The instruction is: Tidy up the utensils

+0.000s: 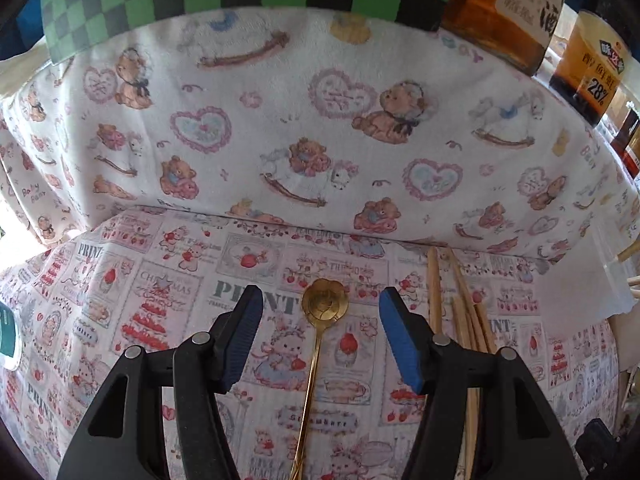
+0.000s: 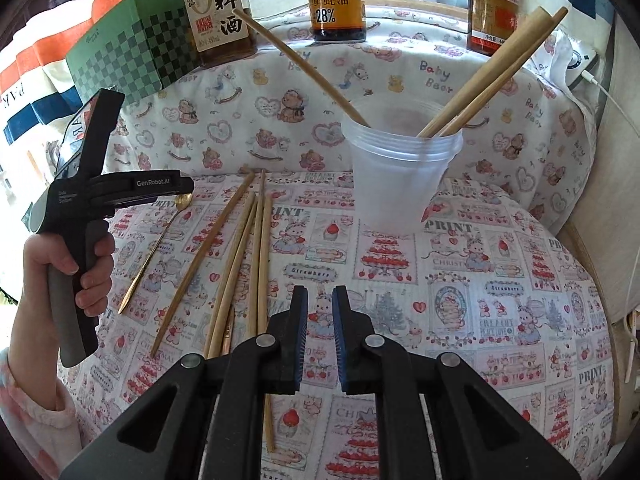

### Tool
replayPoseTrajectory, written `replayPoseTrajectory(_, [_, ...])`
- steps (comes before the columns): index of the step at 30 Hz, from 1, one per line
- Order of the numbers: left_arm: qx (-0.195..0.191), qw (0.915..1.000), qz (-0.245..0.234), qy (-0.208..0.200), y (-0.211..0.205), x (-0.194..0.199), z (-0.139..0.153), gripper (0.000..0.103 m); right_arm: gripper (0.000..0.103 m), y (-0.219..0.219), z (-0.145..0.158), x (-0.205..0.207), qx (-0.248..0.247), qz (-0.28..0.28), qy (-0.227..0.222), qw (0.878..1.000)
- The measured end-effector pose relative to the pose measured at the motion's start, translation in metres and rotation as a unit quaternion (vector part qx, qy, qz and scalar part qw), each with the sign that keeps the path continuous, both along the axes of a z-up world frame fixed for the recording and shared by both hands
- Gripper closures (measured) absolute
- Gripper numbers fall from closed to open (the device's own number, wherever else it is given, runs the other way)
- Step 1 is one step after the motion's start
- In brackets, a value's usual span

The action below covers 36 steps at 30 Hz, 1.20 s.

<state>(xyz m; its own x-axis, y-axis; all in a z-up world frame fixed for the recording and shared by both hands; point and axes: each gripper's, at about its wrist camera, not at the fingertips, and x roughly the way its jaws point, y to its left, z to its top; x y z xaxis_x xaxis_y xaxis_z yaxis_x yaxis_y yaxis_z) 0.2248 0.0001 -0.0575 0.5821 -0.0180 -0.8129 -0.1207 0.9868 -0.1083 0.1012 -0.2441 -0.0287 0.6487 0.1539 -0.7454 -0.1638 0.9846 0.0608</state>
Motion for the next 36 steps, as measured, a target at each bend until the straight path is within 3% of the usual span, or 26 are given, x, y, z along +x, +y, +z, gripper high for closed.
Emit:
replayPoseTrajectory(1, [0.0, 1.0, 0.0, 0.002, 0.001, 0.004, -0.003, 0.052, 0.09, 0.0, 0.0, 0.0, 0.001, 0.0, 0.001, 1.0])
replayPoseTrajectory(3, [-0.014, 0.9998, 0.011, 0.01, 0.008, 0.01, -0.009, 0.079, 0.09, -0.001, -0.001, 0.001, 0.005, 0.0, 0.003, 1.0])
replayPoseTrajectory(7, [-0.103, 0.9945, 0.017, 0.003, 0.031, 0.011, -0.016, 0.081, 0.09, 0.001, 0.001, -0.002, 0.005, 0.005, 0.001, 1.0])
replayPoseTrajectory(12, [-0.131, 0.9913, 0.0, -0.01, 0.034, 0.009, -0.019, 0.081, 0.09, 0.005, 0.002, -0.004, -0.002, 0.012, -0.002, 1.0])
replayPoseTrajectory(14, [-0.115, 0.9932, -0.003, -0.017, 0.024, 0.004, -0.022, 0.081, 0.089, 0.006, 0.0, -0.003, -0.005, 0.012, 0.0, 1.0])
replayPoseTrajectory(17, [-0.026, 0.9995, -0.006, -0.017, 0.003, 0.004, -0.018, 0.095, 0.089, 0.005, -0.002, 0.0, -0.007, 0.009, 0.004, 1.0])
replayPoseTrajectory(18, [-0.014, 0.9997, -0.009, -0.02, -0.002, 0.004, -0.018, 0.095, 0.089, 0.005, -0.003, 0.0, -0.008, 0.009, 0.006, 1.0])
replayPoseTrajectory(26, [-0.035, 0.9992, 0.002, -0.021, 0.002, 0.0, -0.008, 0.102, 0.089, 0.003, -0.004, 0.003, -0.013, 0.002, 0.008, 1.0])
replayPoseTrajectory(32, [-0.019, 0.9995, -0.009, -0.022, -0.003, -0.019, 0.007, 0.103, 0.089, 0.002, 0.001, -0.001, -0.007, 0.005, 0.002, 1.0])
replayPoseTrajectory(36, [0.061, 0.998, 0.01, 0.01, -0.006, -0.034, 0.015, 0.102, 0.089, 0.003, 0.003, -0.002, -0.007, 0.005, 0.001, 1.0])
